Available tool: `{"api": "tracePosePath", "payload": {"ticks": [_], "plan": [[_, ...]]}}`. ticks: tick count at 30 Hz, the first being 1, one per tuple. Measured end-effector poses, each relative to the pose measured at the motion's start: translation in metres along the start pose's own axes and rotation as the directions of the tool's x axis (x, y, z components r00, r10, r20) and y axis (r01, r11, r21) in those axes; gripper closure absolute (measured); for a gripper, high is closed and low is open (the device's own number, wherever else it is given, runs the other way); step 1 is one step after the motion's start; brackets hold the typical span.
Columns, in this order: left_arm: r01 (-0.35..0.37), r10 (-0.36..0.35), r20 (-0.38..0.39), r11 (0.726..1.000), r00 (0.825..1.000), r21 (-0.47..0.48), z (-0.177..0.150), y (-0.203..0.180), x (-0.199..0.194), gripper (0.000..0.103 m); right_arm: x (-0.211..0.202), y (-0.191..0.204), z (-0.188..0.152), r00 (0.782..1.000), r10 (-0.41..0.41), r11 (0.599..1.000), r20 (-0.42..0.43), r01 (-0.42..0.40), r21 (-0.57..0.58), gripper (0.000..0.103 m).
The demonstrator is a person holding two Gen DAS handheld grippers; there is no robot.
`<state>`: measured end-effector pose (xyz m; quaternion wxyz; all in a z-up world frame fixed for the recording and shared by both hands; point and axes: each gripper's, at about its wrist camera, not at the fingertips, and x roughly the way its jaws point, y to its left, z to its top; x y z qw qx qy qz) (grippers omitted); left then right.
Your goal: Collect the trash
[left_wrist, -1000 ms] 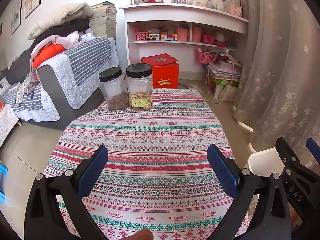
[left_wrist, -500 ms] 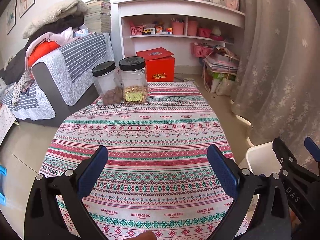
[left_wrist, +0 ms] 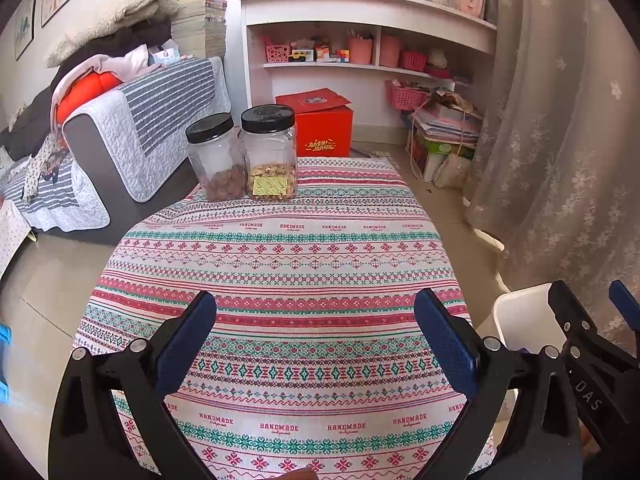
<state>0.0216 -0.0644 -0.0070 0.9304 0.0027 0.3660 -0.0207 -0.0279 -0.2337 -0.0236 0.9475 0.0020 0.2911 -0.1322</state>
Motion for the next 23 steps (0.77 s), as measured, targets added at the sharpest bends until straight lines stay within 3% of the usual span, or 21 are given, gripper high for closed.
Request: {"api": "tracePosePath", "payload": {"ticks": [7,11,16,18,23], "plan": [[0.019,-0.019,0.016,1.0,1.0,-0.005,-0.0013,0.0033,-0.0002,0.01,0.0008,0.002,0.0001,1.0,0.001,1.0,-0.003,-0.001,0.0,0.007],[0.028,-0.029,0.03,1.0,0.999,0.012,-0.0022,0.0001,-0.0014,0.022,0.0014,0.0031,-0.0002,1.0,0.002,1.0,-0.003,-0.002,-0.001,0.007],[0.039,-0.039,0.026,0.999,0.999,0.006,-0.0016,-0.0001,-0.0012,0.022,0.0013,0.0024,0.0002,1.0,0.001,1.0,-0.003,-0.001,0.001,0.007],[0.026,-0.026,0.015,1.0,1.0,0.005,-0.0005,-0.0011,-0.001,0.014,0.0014,0.0021,0.0002,1.0,0.002,1.0,-0.003,-0.002,0.001,0.007],[0.013,-0.013,0.011,1.0,1.0,0.003,0.0006,-0.0016,-0.0017,0.011,0.0012,0.0025,0.0003,1.0,0.001,1.0,-0.004,-0.001,0.001,0.007]]}}
